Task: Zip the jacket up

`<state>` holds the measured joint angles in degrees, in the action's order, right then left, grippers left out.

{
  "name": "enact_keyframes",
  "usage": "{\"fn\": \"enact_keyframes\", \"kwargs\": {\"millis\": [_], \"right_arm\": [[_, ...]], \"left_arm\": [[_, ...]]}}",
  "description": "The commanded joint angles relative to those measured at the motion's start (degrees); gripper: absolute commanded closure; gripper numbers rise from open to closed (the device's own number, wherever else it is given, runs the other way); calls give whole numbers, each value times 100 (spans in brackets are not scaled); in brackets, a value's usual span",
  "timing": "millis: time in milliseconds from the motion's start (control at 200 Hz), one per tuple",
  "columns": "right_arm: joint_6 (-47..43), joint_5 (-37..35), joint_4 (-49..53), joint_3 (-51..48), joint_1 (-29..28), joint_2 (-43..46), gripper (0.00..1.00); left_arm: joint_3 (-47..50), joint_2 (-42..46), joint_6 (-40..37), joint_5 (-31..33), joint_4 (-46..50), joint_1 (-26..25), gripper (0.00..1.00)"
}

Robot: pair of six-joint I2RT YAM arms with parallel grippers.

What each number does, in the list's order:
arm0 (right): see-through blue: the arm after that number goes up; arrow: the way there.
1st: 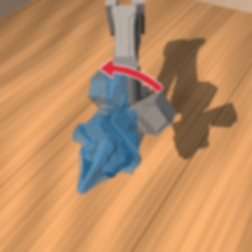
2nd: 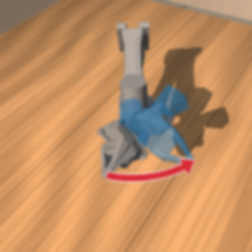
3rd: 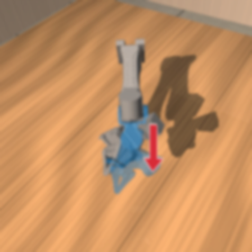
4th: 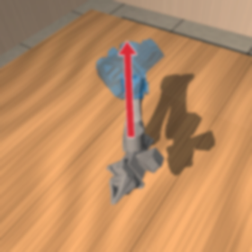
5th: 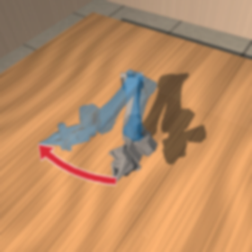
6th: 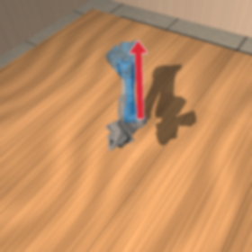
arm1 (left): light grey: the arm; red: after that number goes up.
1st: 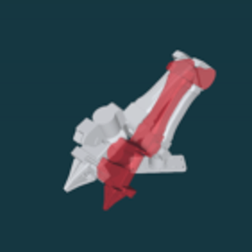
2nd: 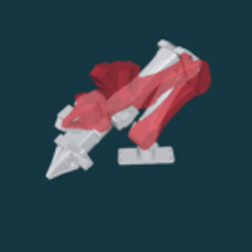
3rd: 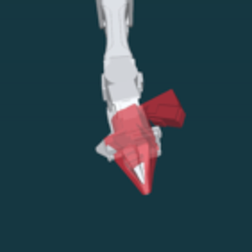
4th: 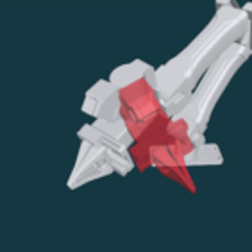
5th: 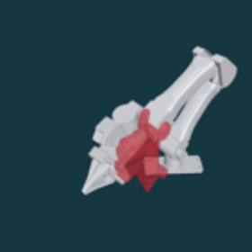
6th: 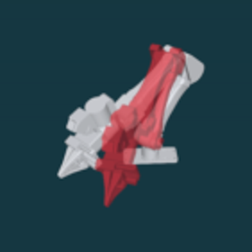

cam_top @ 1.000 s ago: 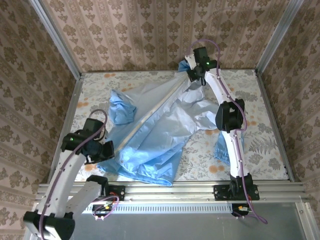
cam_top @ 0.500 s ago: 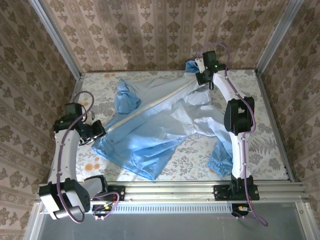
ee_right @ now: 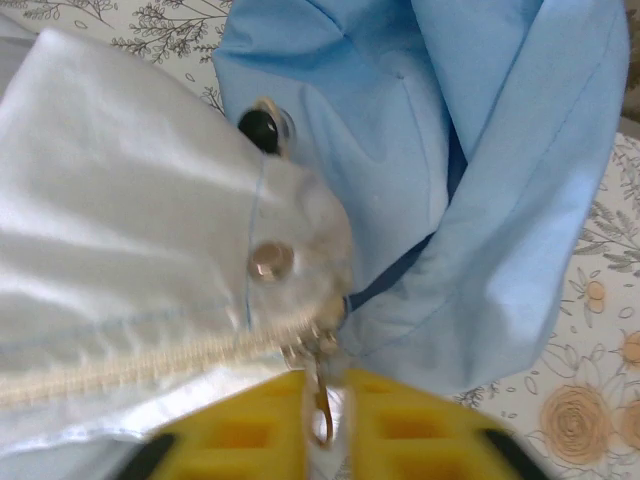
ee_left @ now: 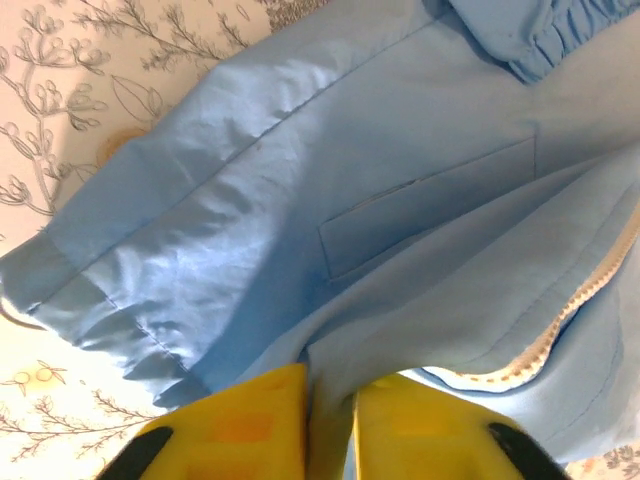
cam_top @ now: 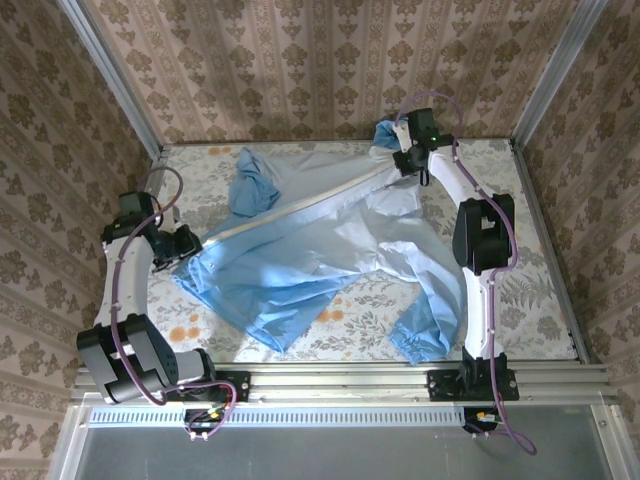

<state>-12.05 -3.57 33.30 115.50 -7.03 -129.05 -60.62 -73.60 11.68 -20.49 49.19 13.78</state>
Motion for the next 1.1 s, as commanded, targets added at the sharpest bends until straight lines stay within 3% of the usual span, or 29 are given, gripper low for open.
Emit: {"fn": "enact_keyframes", "kwargs": {"millis": [0, 45, 130, 385, 635, 765, 885, 1095], "right_arm": [[136, -104, -156, -112, 44, 604, 59], [193, -97, -187, -202, 48, 728, 48], [252, -84, -224, -387, 50, 983, 41], [315, -99, -410, -1031, 48, 1884, 37], [544, 105, -1029, -2576, 45, 3173, 36], [666, 123, -1317, -3486, 44, 3951, 35], [728, 12, -1790, -4455, 50, 4760, 31], [1135, -170, -2684, -6010, 283, 5721, 23]], "left_arm": [[-436, -64, -315, 257, 2, 97, 61], [-578, -74, -382, 322, 90, 98, 55], [-798, -51, -501, 416, 224, 105, 49], [-1058, 363, -702, 485, 228, 107, 38], [-712, 1070, -701, 367, -176, 110, 28], [-323, 1476, -915, 334, -703, 110, 22], [143, 1895, -919, 255, -1365, 107, 7], [1091, 2356, -830, 227, -2560, 110, 0]]}}
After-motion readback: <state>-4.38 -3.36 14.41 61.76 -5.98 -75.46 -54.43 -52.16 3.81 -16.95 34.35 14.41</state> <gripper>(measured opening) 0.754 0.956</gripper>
